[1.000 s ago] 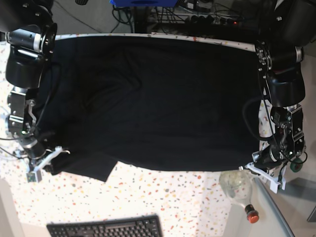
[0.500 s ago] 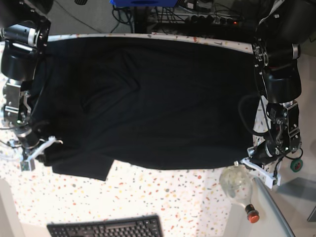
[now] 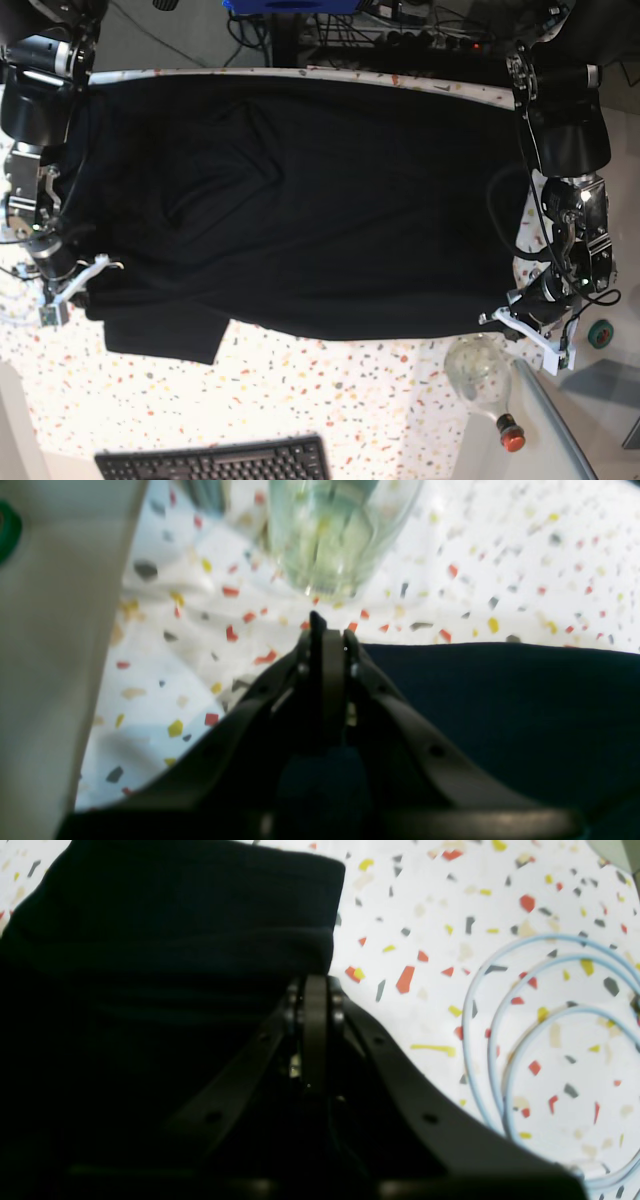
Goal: Layout the t-shirt on the table in an organized manner, then fold the t-shirt properly
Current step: 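Fold the hem over toward the collar edge with both grippers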
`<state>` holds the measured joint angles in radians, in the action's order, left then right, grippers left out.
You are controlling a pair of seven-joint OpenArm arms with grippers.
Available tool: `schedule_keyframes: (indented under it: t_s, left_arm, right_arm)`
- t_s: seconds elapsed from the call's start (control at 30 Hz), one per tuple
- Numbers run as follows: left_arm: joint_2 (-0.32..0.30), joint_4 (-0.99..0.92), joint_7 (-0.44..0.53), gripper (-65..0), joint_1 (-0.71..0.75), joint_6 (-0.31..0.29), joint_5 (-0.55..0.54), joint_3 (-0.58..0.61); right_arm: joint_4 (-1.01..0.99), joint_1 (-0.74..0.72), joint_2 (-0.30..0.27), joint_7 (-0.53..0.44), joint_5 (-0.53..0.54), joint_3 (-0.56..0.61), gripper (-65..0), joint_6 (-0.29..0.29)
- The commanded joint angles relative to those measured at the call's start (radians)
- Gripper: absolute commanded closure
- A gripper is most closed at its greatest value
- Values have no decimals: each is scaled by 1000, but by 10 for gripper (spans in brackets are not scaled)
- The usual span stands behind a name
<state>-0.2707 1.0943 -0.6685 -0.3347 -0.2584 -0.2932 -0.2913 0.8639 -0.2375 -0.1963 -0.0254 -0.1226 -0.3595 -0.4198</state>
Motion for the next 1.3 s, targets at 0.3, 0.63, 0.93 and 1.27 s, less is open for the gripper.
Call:
schedule_keyframes:
  t_s: [0.3, 0.63, 0.93, 1.27]
  left_arm:
    - [-85, 37, -61, 0, 27, 0, -301, 10]
    - [-109, 129, -61, 0, 92, 0, -309, -1]
    - [-108, 145, -63, 0, 115, 0, -309, 4]
    - [-104, 145, -112, 0, 115, 0, -311, -1]
  right_arm:
    - [84, -21, -21, -23, 11, 92, 0, 0]
    - [85, -30, -21, -24, 11, 124, 0, 0]
    - [85, -32, -21, -31, 11, 124, 0, 0]
    - [64, -70, -22, -35, 11, 126, 0, 0]
